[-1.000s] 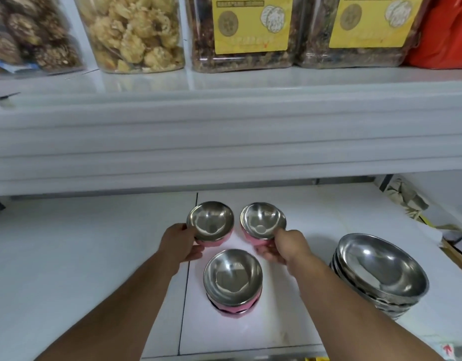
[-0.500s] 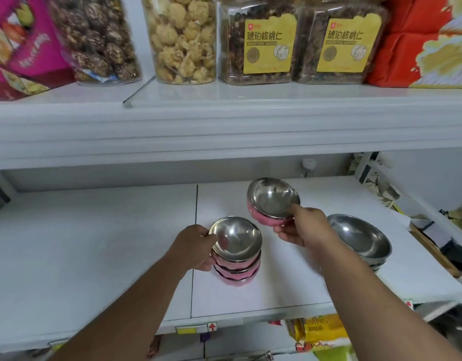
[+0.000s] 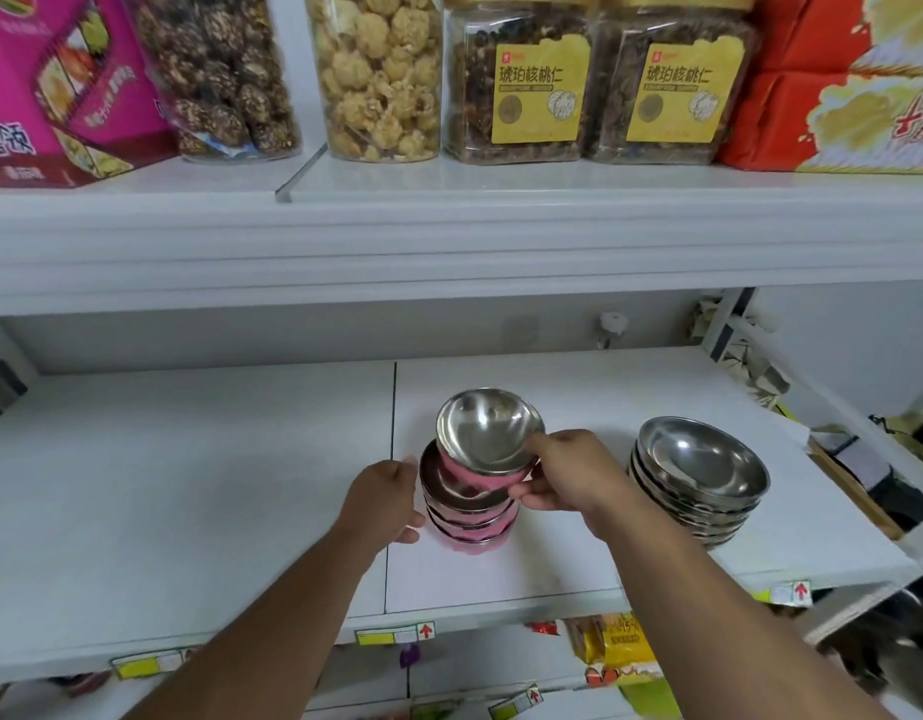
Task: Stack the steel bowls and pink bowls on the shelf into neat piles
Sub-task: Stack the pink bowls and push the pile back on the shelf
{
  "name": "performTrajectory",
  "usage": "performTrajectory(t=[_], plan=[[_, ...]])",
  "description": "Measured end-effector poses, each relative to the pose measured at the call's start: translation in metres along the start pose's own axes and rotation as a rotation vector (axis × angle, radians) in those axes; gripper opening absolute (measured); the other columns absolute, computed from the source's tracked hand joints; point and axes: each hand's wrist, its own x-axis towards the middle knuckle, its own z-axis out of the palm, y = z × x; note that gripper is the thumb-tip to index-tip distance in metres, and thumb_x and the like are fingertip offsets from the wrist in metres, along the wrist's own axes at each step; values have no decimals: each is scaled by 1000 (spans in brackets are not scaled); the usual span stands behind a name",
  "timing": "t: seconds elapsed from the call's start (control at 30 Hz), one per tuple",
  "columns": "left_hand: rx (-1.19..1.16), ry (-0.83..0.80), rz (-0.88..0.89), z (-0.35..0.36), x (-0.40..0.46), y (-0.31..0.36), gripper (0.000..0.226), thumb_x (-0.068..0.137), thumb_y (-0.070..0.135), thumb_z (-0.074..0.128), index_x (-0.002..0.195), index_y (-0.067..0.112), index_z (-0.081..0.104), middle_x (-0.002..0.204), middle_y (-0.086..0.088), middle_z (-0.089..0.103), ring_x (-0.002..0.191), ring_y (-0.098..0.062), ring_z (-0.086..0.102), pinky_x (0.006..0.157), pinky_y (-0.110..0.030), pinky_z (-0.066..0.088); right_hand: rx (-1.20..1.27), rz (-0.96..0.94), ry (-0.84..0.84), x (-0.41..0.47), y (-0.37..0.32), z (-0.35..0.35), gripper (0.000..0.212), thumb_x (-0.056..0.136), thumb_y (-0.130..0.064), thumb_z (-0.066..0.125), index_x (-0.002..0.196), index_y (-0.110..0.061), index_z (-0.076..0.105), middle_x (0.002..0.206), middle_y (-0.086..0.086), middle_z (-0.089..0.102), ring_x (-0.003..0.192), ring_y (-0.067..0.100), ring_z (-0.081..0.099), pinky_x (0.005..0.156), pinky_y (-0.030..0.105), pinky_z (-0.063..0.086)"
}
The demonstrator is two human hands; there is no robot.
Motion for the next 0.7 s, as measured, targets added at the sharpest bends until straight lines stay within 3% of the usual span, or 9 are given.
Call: performTrajectory(t=[0.23,0.3,0.43,0.5,0.57,0.63,0.7], plan=[[-126,-17,2,-1,-7,-17,31,103,34,43,123,15,58,113,-4,63,78,-18,69,58,-29,57,-148,18,-33,1,2,16,27,90,-13,54,92,8,70,77,26,78,75,37,79,74,43,66],[-130,-36,21,1,-8,-21,35,103,34,42,128,15,58,122,-4,62,86,-15,68,60,-27,57,-150,29,-28,-1,5,16,28,93,-16,54,96,7,69,74,25,78,65,33,77,73,41,67],[-215,-57,11,2,-5,-31,41,104,35,42,138,14,53,134,-7,57,106,-17,62,81,-31,55,-158,-17,119,-3,19,12,50,99,-39,53,108,10,63,73,13,67,60,27,67,60,36,57],[-314,-88,-31,3,-3,-33,46,103,38,43,143,16,47,143,-7,52,116,-19,57,96,-37,52,-123,-29,213,-3,29,11,57,102,-40,49,118,14,58,85,19,65,72,32,66,69,42,56],[-440,-126,-80,6,-3,-34,52,103,42,44,149,19,40,152,-4,43,124,-20,51,104,-41,47,-7,30,211,-2,39,13,58,104,-40,47,136,8,52,115,23,66,98,37,67,91,49,56],[-519,-146,-124,10,-3,-31,56,102,46,44,152,22,35,157,0,37,134,-21,45,107,-44,45,102,53,163,2,47,17,60,102,-45,47,153,-12,41,143,9,55,120,29,59,107,51,49],[-586,-158,-177,14,0,-30,60,101,51,44,153,22,35,158,0,36,140,-24,42,108,-47,44,132,59,110,6,52,20,61,102,-50,44,155,-20,36,156,0,44,134,24,49,114,51,40]])
